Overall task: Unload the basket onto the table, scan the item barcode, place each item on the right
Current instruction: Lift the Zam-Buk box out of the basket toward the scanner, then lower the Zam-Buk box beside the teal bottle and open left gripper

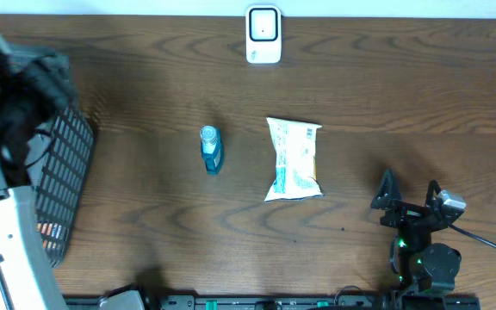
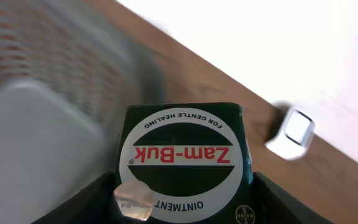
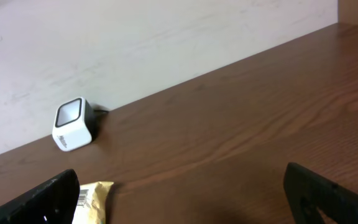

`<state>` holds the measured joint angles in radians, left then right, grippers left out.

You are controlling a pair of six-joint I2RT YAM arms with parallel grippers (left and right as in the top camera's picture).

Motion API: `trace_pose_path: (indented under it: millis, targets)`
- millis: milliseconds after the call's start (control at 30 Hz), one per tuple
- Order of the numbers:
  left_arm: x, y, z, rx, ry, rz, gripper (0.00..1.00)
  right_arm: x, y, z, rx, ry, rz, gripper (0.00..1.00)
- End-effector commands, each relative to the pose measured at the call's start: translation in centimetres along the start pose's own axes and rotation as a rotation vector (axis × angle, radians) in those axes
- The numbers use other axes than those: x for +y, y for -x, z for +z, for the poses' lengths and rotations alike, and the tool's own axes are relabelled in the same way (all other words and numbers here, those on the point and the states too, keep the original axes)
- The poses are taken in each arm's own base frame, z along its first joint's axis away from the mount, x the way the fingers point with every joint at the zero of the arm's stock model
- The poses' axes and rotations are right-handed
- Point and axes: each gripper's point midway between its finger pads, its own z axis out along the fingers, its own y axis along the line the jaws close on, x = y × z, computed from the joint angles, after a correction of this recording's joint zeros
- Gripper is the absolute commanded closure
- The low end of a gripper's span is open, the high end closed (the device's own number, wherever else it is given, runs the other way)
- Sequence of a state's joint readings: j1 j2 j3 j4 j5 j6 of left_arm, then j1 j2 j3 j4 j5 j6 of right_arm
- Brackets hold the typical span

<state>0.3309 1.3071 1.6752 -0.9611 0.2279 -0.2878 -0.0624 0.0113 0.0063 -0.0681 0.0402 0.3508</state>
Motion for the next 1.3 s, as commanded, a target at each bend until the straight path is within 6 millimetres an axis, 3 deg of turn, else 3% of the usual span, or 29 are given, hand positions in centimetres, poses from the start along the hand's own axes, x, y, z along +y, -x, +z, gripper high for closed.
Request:
trace_pose_path:
  millis: [0, 200, 400, 767, 867, 900, 967, 1267]
  targets:
    - [-4.1, -0.9, -0.5, -0.001, -0.084, 0.058, 0.37, 0.1, 0.0, 0.0, 0.000, 0.002, -0.016, 0.01]
    - [-8.0, -2.9, 0.5, 0.033, -0.125, 0.136, 0.37, 0.1, 0.0, 0.0, 0.000, 0.002, -0.016, 0.01]
    - [-11.7, -6.1, 3.2, 0.131, -0.170, 0.187, 0.37, 0.1, 0.0, 0.0, 0.000, 0.002, -0.016, 0.01]
    - [-21.9, -13.9, 7.6, 0.247, -0.343, 0.352, 0.37, 0.1, 0.0, 0.0, 0.000, 0.002, -0.016, 0.01]
    - [-22.9, -16.7, 9.3, 0.287, -0.301, 0.370, 0.37, 0.1, 0.0, 0.0, 0.000, 0.002, -0.016, 0.01]
    - [-23.6, -19.5, 10.9, 0.332, -0.275, 0.400, 0.37, 0.1, 0.0, 0.0, 0.000, 0.002, -0.016, 0.01]
    - [-24.3, -22.0, 12.2, 0.374, -0.267, 0.431, 0.37, 0.1, 0.0, 0.0, 0.000, 0.002, -0.016, 0.01]
    - [-23.1, -30.6, 18.0, 0.498, -0.070, 0.359, 0.38, 0.1, 0.0, 0.0, 0.000, 0.002, -0.016, 0.01]
